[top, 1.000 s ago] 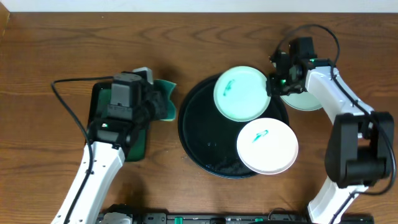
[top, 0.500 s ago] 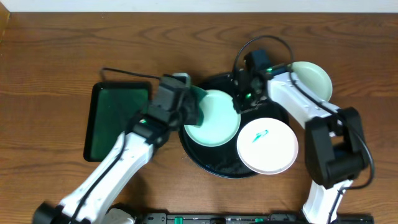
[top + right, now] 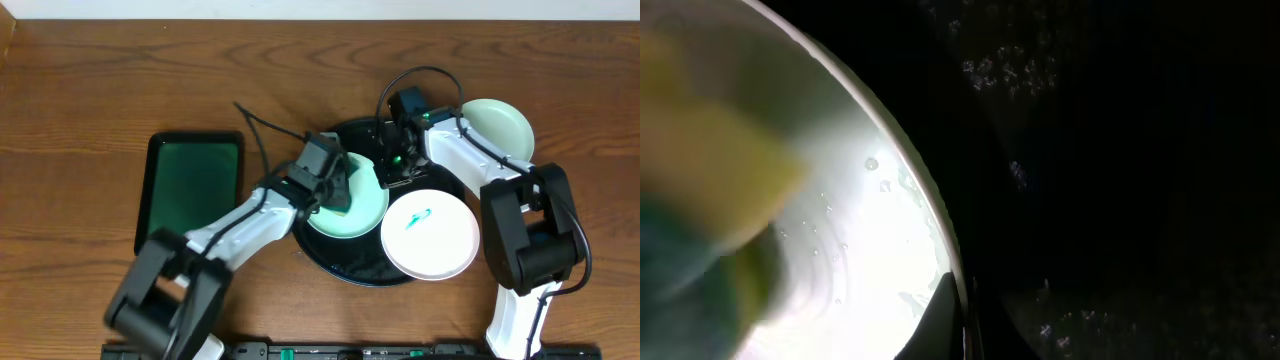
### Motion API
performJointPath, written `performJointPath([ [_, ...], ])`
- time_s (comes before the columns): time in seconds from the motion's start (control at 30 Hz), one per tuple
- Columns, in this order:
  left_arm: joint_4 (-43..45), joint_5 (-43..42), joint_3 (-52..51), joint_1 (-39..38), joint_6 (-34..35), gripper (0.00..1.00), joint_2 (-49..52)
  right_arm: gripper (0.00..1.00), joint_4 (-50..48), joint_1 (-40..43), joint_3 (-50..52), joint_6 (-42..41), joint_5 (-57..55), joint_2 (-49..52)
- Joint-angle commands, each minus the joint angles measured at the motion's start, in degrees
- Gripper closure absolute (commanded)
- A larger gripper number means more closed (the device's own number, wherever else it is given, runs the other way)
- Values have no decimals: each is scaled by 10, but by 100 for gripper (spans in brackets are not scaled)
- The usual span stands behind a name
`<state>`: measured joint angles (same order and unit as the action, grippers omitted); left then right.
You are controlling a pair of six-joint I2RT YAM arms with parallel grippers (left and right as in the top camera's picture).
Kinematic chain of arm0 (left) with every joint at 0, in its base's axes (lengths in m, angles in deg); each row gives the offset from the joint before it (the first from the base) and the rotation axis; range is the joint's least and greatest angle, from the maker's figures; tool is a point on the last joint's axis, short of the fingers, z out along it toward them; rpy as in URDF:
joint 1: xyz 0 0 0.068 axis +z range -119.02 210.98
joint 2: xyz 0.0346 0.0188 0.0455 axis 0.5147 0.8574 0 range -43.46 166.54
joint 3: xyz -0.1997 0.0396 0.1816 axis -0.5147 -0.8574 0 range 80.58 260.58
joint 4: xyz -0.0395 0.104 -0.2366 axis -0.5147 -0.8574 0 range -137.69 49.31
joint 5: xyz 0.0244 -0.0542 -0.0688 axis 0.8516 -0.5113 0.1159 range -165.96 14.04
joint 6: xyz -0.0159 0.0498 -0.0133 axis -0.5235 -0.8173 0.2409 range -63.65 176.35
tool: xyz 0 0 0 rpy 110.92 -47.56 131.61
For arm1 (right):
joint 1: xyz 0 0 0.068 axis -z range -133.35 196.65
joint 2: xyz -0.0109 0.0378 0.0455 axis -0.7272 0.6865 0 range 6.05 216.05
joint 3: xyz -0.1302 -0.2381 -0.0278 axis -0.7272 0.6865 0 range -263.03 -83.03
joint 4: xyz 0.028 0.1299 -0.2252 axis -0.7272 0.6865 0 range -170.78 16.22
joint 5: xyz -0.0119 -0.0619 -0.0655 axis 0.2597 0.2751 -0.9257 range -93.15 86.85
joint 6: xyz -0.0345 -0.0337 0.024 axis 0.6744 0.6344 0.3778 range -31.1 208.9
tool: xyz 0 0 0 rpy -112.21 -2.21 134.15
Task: Clean dirty plates on tray and stack at the side
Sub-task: 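Scrub the second mint plate with the sponge in the left gripper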
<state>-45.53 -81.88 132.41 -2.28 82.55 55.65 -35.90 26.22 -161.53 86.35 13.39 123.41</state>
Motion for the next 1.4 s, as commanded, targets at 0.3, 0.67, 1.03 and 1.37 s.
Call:
performJointPath([
  [0.3, -33, 303, -2, 2, -10, 92, 59, 99, -8, 6, 9, 3, -43, 27],
  [0.67, -54, 393, 11, 0, -56, 93, 42, 99, -33, 6, 36, 5, -42, 27],
  [1.03, 16, 232, 53, -2, -59, 93, -32, 99, -34, 6, 36, 5, -42, 27],
  [1.37, 50, 81, 53, 4, -26, 93, 59, 99, -36, 6, 36, 5, -40, 27],
])
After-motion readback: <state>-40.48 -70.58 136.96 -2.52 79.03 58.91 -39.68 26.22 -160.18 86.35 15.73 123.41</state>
